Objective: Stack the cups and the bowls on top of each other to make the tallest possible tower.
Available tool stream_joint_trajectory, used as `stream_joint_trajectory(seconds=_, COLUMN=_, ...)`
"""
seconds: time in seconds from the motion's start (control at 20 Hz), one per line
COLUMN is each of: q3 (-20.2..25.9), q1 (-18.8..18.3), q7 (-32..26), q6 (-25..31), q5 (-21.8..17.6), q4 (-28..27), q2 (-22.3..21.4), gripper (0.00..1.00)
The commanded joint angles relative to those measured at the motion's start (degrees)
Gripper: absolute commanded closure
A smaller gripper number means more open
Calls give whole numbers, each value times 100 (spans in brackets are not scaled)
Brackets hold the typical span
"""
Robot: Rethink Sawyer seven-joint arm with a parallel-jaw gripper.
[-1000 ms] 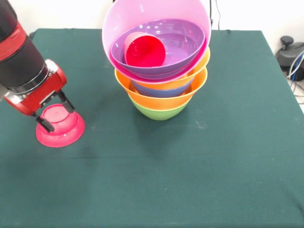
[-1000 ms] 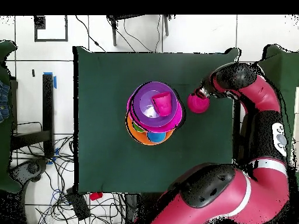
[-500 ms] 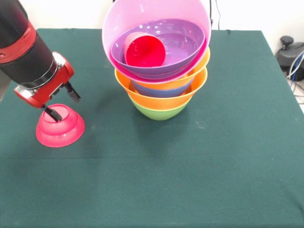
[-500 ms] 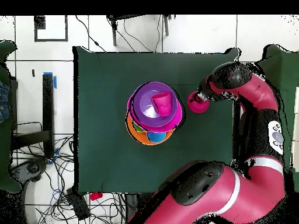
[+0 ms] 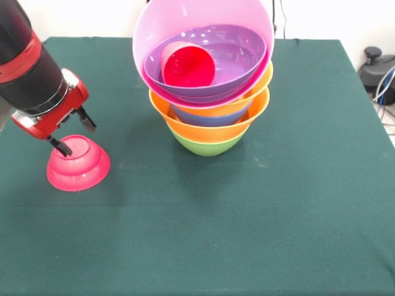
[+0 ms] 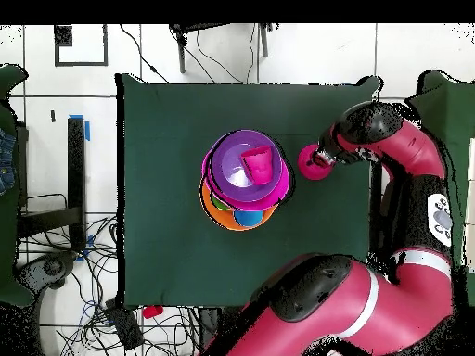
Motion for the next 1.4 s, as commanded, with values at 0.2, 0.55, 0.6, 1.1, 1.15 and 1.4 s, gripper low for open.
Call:
stream_joint_trajectory(seconds=0.2, q3=26, q1=247, q7=1594, q6=-102, q5=-39, q4=-222, q2=254, gripper=0)
stream_joint_trajectory(seconds=0.55, q3=-24, q1=276, q7=1462, q6=-352, q5=-106, q4=-546, q2=410, gripper=0)
stream_joint_trajectory(seconds=0.6, q3=-34, q1=282, q7=1470, q6=-357, q5=-99, q4=-561, q2=410, gripper=0)
stream_joint_trajectory(seconds=1.1, q3=-101, q1=330, q7=1373, q6=-793, q5=-72, q4=-557, q2=421, gripper=0)
stream_joint_trajectory(seconds=1.15, q3=-104, q1=330, q7=1368, q6=-845, q5=-69, q4=-544, q2=428, gripper=0)
stream_joint_trajectory(seconds=1.4, q3=-105, q1=325, q7=1359, q6=-930, q5=-42, q4=-498, q2=448, gripper=0)
